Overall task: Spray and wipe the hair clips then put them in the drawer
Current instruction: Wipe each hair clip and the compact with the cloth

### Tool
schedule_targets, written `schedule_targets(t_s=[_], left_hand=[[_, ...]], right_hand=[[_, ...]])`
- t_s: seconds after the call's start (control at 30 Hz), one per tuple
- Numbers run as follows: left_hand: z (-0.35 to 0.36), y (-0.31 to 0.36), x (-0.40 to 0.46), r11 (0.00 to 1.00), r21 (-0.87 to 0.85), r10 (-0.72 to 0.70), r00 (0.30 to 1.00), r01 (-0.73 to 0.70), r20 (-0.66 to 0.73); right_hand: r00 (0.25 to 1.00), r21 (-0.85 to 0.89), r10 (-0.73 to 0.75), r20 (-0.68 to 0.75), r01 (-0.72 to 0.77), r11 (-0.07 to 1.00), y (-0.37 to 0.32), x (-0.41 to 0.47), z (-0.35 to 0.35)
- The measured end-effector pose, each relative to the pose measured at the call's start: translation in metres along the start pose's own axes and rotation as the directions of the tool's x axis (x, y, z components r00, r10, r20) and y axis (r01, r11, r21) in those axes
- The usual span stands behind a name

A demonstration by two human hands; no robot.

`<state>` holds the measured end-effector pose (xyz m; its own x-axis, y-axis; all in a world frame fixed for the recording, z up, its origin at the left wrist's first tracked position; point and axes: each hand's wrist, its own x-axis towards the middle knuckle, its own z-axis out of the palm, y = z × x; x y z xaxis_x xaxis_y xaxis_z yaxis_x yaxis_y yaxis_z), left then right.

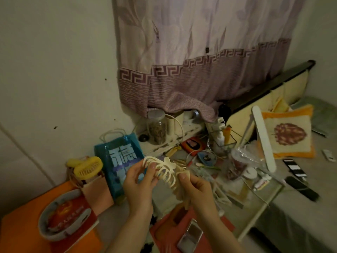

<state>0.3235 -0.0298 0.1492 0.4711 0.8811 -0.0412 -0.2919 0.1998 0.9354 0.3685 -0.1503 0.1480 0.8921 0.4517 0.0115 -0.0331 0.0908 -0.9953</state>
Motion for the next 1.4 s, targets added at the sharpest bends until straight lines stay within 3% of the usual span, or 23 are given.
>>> schedule_targets(t_s=[0.23,0.47,0.7,0.9,1.2,1.3,1.4], left_hand=[[0.029,-0.053,-0.002,0.994,0.106,-0.037,0.999,0.038,-0.010],[0.089,-0.107,0.004,0.979,0.139,-0.134,0.985,0.148,-0.111],[0.140,-0.167,0.000,0.924,0.181,-0.258,0.900,0.336,-0.351],[0.151,-0.197,-0.002,0.897,0.108,-0.344,0.831,0.428,-0.437],[0.131,-0.221,0.036,0.857,0.122,-0.403,0.799,0.500,-0.447],[0.120,-0.230,0.068,0.806,0.282,-0.399,0.830,0.520,-0.390],[0.110,-0.243,0.097,0.782,0.323,-0.433,0.837,0.534,-0.335]], right_hand=[[0.998,-0.070,0.041,-0.053,-0.045,0.997,0.034,0.028,-0.042],[0.988,-0.175,0.154,0.000,-0.152,0.973,0.068,0.087,-0.107],[0.948,-0.334,0.298,0.107,-0.248,0.909,0.100,0.145,-0.178],[0.871,-0.374,0.444,0.209,-0.348,0.860,0.119,0.163,-0.207],[0.812,-0.456,0.540,0.222,-0.404,0.793,0.139,0.188,-0.215],[0.797,-0.474,0.566,0.209,-0.424,0.772,0.152,0.199,-0.213],[0.791,-0.489,0.575,0.206,-0.426,0.761,0.166,0.209,-0.214]])
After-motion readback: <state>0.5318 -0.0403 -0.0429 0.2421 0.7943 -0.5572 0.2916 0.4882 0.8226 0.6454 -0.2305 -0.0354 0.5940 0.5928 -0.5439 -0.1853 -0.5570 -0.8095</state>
